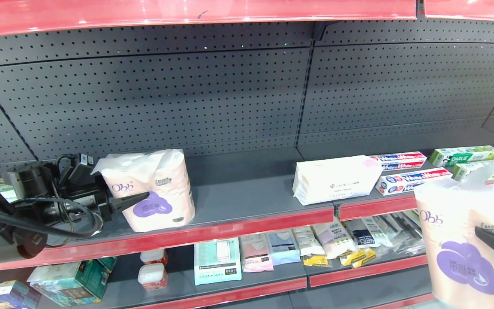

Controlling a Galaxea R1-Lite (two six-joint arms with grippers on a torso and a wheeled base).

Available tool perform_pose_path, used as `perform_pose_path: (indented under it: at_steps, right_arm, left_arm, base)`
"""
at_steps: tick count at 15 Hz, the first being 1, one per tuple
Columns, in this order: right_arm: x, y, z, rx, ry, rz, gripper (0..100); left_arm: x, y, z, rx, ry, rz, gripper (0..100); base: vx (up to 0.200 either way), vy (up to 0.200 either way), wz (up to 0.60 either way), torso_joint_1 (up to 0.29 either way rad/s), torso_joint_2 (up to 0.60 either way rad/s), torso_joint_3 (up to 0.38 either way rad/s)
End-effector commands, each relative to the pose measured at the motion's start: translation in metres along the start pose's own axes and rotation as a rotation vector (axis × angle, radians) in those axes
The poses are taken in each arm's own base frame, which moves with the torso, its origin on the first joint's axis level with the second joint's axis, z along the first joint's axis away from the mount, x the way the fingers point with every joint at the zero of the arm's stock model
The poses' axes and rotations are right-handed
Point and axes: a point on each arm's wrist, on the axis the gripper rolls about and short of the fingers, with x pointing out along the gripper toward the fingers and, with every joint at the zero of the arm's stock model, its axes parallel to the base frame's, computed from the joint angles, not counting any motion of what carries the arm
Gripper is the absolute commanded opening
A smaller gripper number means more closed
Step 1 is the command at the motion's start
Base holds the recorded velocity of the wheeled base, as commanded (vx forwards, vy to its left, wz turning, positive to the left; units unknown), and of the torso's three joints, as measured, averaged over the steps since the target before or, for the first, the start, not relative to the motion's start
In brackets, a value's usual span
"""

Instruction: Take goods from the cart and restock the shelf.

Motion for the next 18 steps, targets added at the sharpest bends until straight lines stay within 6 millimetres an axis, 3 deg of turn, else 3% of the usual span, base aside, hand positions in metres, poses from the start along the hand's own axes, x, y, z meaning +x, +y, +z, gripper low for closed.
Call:
perform_pose_path:
  at_steps: [1, 6, 7, 10, 18]
  right_arm:
    - [0.001, 0.000, 0.000, 0.000, 0.003, 0.000, 0]
    - [0.000, 0.000, -0.001, 0.000, 0.003, 0.000, 0]
    - [0.001, 0.000, -0.001, 0.000, 0.006, 0.001, 0]
    - [0.001, 0.000, -0.001, 0.000, 0.007, 0.003, 0]
    - [0.002, 0.001, -0.003, -0.001, 0.014, 0.006, 0]
  left_arm:
    - [0.000, 0.000, -0.001, -0.001, 0.001, 0.000, 0]
    - [0.000, -0.002, -0.002, -0.011, 0.005, 0.000, 0]
    - [0.000, -0.001, -0.002, -0.010, 0.006, 0.006, 100]
    - [-0.001, -0.003, -0.003, -0.018, 0.007, 0.001, 100]
    - [-0.016, -0.023, 0.031, 0.013, -0.028, 0.025, 100]
  base:
    - [0.000, 0.000, 0.00, 0.000, 0.00, 0.000]
    - [0.000, 0.000, 0.00, 0.000, 0.00, 0.000]
    - [0.000, 0.000, 0.00, 0.000, 0.00, 0.000]
    - [0.000, 0.000, 0.00, 0.000, 0.00, 0.000]
    - [0.000, 0.000, 0.00, 0.000, 0.00, 0.000]
